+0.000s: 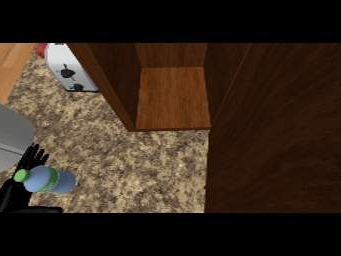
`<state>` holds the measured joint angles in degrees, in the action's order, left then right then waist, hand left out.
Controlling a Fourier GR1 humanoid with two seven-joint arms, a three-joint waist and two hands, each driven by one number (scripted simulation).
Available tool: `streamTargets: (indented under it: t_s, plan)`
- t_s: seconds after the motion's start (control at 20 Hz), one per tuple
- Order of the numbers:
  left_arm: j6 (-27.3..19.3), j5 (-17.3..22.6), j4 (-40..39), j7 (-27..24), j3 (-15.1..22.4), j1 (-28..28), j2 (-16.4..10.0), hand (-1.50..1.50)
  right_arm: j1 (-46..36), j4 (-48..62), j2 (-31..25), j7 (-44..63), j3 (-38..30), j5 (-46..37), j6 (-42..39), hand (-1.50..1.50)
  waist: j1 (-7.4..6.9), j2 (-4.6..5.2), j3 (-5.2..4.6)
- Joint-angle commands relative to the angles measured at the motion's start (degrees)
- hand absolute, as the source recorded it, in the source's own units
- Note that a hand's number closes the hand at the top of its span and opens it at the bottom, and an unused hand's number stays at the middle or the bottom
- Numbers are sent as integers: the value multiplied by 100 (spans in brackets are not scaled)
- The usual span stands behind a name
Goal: Pick up the bottled water, place it into the cabinet and close the cabinet
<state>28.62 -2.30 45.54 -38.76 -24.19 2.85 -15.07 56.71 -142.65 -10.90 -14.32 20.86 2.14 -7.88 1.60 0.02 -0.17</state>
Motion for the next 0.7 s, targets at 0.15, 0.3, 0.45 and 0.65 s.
streamTargets:
  t_s: [0.15, 0.3, 0.45, 0.65]
  plan:
    - [554, -29, -1183, -691, 161, 520, -92, -150, 537, -883, -167, 43, 101, 39, -25, -150, 58, -5, -7]
    - [638, 17, -1492, -895, 208, 622, -20, -150, 446, -966, -202, 254, 228, -1, 36, -150, 33, 18, -17]
    - [480, 109, -1541, -1081, 156, 622, -14, 150, 503, -826, -110, 99, 260, -81, 184, -150, -33, 1, -2]
    - [344, 219, -1889, -1101, 174, 949, 316, 150, 423, -358, -328, -340, -92, 176, -86, -150, -5, -2, 3]
